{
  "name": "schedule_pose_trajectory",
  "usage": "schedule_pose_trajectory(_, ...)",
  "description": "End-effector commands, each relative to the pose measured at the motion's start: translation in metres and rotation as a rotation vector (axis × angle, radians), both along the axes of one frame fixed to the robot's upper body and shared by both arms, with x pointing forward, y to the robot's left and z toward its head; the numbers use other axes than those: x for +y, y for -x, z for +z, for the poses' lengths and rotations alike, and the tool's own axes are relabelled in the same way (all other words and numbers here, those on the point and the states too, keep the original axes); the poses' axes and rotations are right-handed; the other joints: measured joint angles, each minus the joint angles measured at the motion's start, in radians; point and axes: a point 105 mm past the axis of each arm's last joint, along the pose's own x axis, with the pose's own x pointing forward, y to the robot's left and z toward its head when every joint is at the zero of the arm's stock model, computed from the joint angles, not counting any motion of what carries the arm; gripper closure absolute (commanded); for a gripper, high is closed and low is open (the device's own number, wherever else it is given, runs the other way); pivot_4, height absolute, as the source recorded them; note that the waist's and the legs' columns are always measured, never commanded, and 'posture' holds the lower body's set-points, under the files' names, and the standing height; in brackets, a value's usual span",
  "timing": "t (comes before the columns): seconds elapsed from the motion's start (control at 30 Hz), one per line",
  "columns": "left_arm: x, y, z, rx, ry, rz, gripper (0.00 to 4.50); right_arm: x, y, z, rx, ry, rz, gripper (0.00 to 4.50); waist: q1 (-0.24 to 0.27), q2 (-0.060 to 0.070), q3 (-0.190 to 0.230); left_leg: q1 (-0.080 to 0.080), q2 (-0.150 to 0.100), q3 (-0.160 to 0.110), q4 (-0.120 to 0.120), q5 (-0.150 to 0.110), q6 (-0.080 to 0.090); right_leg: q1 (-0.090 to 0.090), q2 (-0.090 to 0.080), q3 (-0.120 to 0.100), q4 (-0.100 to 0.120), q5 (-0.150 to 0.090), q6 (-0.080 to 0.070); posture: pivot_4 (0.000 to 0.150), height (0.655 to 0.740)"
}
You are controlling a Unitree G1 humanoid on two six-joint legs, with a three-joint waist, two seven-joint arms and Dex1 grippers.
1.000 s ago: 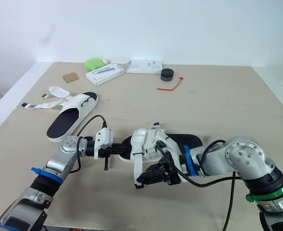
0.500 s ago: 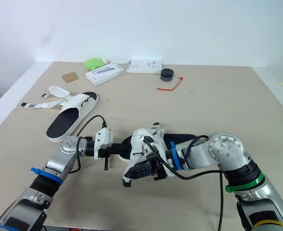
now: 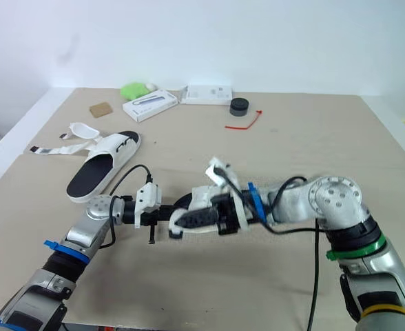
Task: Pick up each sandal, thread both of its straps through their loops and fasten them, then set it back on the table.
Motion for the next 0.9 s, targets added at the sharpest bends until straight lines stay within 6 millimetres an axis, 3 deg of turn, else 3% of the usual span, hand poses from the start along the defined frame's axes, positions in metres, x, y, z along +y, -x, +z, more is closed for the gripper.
schedule_pose_trajectory(0.03, 0.019, 0.028, -0.087, 0.283, -0.237, 0.05, 4.5, 0.008, -0.018, 0.03, -0.047, -0.104, -0.06, 4.47, 0.0, 0.001, 0.0, 0.0, 0.0, 0.0, 0.0, 0.0, 0.0, 0.0, 0.0, 0.0, 0.0, 0.0, 0.0, 0.15, 0.74)
schedule_pose_trajectory(0.1, 0.019, 0.027, -0.087, 0.283, -0.236, 0.052, 4.5, 0.007, -0.029, 0.015, -0.008, -0.04, -0.116, 4.47, 0.0, 0.001, 0.0, 0.0, 0.0, 0.0, 0.0, 0.0, 0.0, 0.0, 0.0, 0.0, 0.0, 0.001, 0.0, 0.15, 0.74)
schedule_pose_trajectory(0.2, 0.019, 0.027, -0.087, 0.283, -0.236, 0.055, 4.5, 0.0, -0.043, -0.031, 0.082, 0.151, -0.214, 4.47, 0.0, 0.001, 0.0, 0.0, 0.0, 0.0, 0.001, 0.0, 0.001, 0.0, 0.0, 0.0, 0.0, 0.002, 0.0, 0.15, 0.74)
schedule_pose_trajectory(0.3, 0.019, 0.028, -0.087, 0.283, -0.235, 0.058, 4.5, -0.007, -0.056, -0.048, 0.144, 0.193, -0.315, 4.47, 0.0, 0.002, 0.0, 0.001, 0.0, 0.0, 0.001, 0.001, 0.001, 0.001, 0.0, 0.0, 0.0, 0.002, 0.0, 0.15, 0.74)
schedule_pose_trajectory(0.53, 0.021, 0.03, -0.089, 0.286, -0.237, 0.062, 4.5, -0.02, -0.082, -0.043, 0.173, 0.159, -0.482, 4.47, -0.002, 0.003, -0.003, 0.002, 0.0, 0.0, 0.001, 0.001, 0.002, 0.003, 0.001, 0.0, 0.0, 0.003, 0.0, 0.15, 0.74)
schedule_pose_trajectory(0.7, 0.023, 0.031, -0.089, 0.285, -0.241, 0.064, 4.5, -0.019, -0.08, -0.007, 0.116, -0.008, -0.463, 4.47, -0.002, 0.003, -0.003, 0.002, 0.0, 0.0, 0.002, 0.003, 0.004, 0.002, 0.001, 0.0, 0.0, 0.005, 0.0, 0.15, 0.74)
schedule_pose_trajectory(0.9, 0.024, 0.032, -0.089, 0.285, -0.243, 0.062, 4.5, -0.029, -0.071, -0.011, 0.141, -0.033, -0.5, 4.47, -0.004, 0.004, -0.002, 0.002, 0.0, 0.0, 0.002, 0.003, 0.004, 0.002, 0.001, 0.0, 0.0, 0.005, 0.0, 0.15, 0.74)
